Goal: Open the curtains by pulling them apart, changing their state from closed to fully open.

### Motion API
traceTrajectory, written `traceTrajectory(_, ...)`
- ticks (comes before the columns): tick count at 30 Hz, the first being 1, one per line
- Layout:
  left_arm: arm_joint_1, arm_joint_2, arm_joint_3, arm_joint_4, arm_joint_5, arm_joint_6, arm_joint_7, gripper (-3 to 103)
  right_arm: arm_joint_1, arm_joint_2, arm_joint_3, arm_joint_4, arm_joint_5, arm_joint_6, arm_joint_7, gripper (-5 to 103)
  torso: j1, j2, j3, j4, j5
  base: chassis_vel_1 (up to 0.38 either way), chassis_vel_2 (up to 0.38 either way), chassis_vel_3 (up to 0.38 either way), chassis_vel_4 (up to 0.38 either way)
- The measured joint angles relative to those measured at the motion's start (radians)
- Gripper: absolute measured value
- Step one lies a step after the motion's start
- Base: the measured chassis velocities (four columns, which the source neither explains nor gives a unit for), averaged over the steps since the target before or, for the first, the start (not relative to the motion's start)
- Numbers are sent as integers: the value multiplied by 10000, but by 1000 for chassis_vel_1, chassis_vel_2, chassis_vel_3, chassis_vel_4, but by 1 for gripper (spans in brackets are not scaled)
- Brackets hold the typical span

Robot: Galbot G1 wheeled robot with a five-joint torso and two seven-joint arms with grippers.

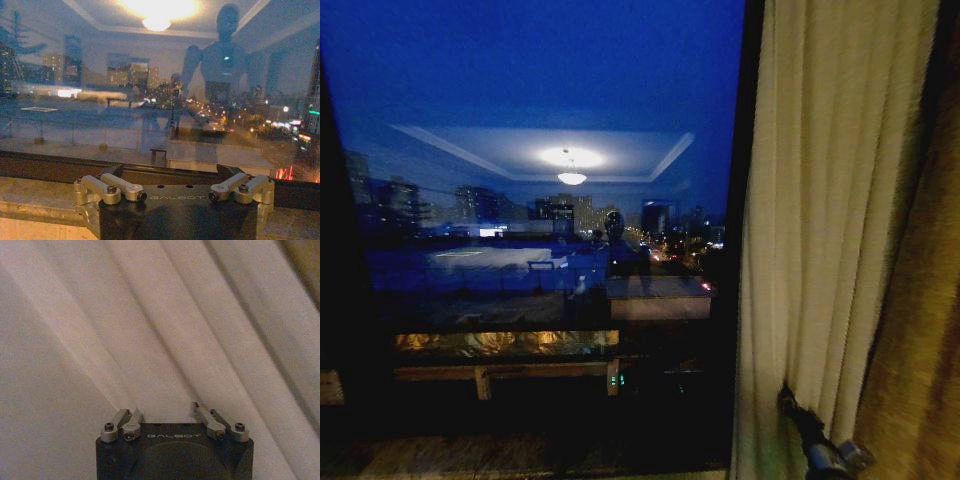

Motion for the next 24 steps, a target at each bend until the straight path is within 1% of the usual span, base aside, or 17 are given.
traceTrajectory(1, -21, -2, -5, 29, -12, 2, 0, 100, -265, 0, -296, 589, -24, -81, 119, 44, 0, 0, 0, 1, -2, 0, 0, 0, 0)
traceTrajectory(3, -32, -3, -7, 40, -16, 2, 0, 100, -360, 0, -400, 771, -52, -92, 154, 44, 0, 0, 0, 1, -4, 0, 0, 0, 0)
traceTrajectory(6, -120, -6, -8, 107, -38, 17, -4, 100, -1046, 0, -1005, 1786, -339, -117, 299, 61, 0, 0, 0, 0, -2, 0, 0, 0, 0)
traceTrajectory(7, -120, -6, -8, 107, -38, 17, -4, 100, -1046, 0, -1005, 1786, -339, -117, 299, 61, 0, 0, 0, 0, -2, 0, 0, 0, 0)
traceTrajectory(9, -193, 0, -7, 163, -85, 40, -7, 100, -1697, -1, -1497, 2533, -579, -125, 623, 73, 0, 0, 0, 0, -2, 0, 0, 0, 0)
traceTrajectory(11, -218, 6, -9, 192, -99, 43, -9, 100, -1925, 0, -1622, 2726, -714, -133, 685, 73, 0, 0, 0, 0, -2, 0, 0, 0, 0)
traceTrajectory(13, -262, 33, -26, 253, -142, 45, -9, 100, -2460, 0, -1771, 3027, -1205, -122, 770, 84, 0, 0, -1, 0, -2, 0, 0, 0, 0)
traceTrajectory(14, -262, 33, -26, 253, -142, 45, -9, 100, -2460, 0, -1771, 3027, -1205, -122, 770, 84, 0, 0, -1, 0, -2, 0, 0, 0, 0)
traceTrajectory(15, -279, 50, -48, 269, -164, 46, -11, 100, -2761, 0, -1796, 3130, -1394, -46, 825, 89, 0, 0, 0, -1, -3, 0, 0, 0, 0)
traceTrajectory(16, -296, 76, -70, 277, -197, 50, -17, 100, -3134, -1, -1787, 3221, -1532, 142, 846, 97, 0, 0, 0, -1, -1, 0, 0, 0, 0)
traceTrajectory(18, -310, 85, -86, 278, -209, 52, -23, 100, -3337, -1, -1770, 3253, -1602, 255, 845, 97, 0, 0, 0, 1, -2, 0, 0, 0, 0)
traceTrajectory(20, -366, 117, -119, 284, -226, 66, -44, 100, -3973, -1, -1666, 3319, -1800, 668, 730, 100, 0, -1, -1, -2, 1, 0, 0, 0, 0)
traceTrajectory(21, -366, 117, -119, 284, -226, 66, -44, 100, -3973, -1, -1666, 3319, -1800, 668, 730, 100, 0, -1, -1, -2, 1, 0, 0, 0, 0)
traceTrajectory(23, -432, 124, -127, 291, -226, 81, -52, 100, -4513, -1, -1636, 3428, -1911, 1052, 465, 100, 0, 0, -1, -4, 1, 0, 0, 0, 0)
traceTrajectory(24, -432, 124, -127, 291, -226, 81, -52, 100, -4513, -1, -1636, 3428, -1911, 1052, 465, 100, 0, 0, -1, -4, 1, 0, 0, 0, 0)
